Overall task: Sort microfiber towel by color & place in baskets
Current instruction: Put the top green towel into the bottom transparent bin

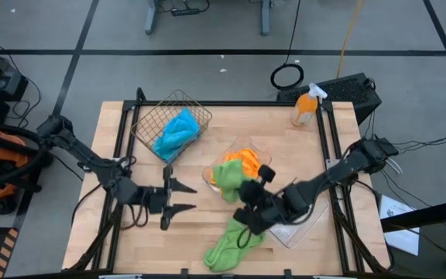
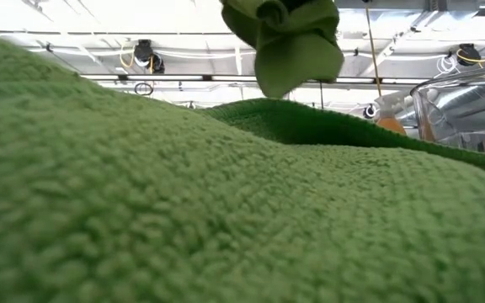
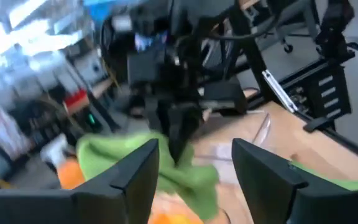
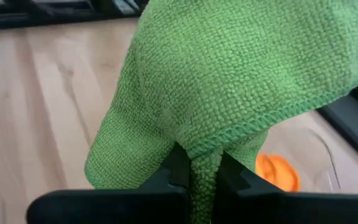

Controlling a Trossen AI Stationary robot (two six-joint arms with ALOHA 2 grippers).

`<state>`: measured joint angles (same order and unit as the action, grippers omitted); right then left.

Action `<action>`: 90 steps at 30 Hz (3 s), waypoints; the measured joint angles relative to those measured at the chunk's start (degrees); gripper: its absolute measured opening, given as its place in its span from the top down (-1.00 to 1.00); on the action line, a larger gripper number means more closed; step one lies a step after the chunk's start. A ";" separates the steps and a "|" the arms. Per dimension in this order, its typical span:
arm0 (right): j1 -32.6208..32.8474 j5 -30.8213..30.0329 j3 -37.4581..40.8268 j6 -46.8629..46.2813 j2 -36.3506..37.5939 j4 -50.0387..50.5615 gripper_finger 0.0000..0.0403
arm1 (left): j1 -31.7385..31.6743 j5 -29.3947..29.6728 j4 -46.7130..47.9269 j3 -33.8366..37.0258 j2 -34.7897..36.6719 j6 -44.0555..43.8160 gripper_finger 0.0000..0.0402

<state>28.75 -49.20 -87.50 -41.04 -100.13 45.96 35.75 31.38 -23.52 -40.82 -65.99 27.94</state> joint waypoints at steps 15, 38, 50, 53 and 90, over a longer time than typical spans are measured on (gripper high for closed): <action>1.71 -2.98 4.21 9.71 -4.30 -23.97 0.92 | -1.71 0.47 -16.72 0.00 -15.32 19.89 -0.91; 2.45 -4.71 3.77 25.48 -4.58 -35.80 0.92 | -10.00 -5.68 -12.77 -0.04 -16.29 5.69 -0.98; 3.06 -4.58 3.71 31.36 -4.58 -38.96 0.89 | -10.00 -7.68 -12.78 -0.04 -16.29 5.34 -0.30; 3.51 -4.51 3.71 29.49 -4.54 -39.17 0.79 | -9.97 -7.34 -12.80 -0.04 -16.29 5.32 0.03; 1.88 -1.18 3.68 18.07 -0.65 -29.92 -0.97 | -7.75 -4.55 -4.57 -0.07 -11.75 5.27 0.76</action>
<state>30.63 -50.38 -83.81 -22.96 -100.77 16.04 27.99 26.83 -28.09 -40.88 -77.73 33.21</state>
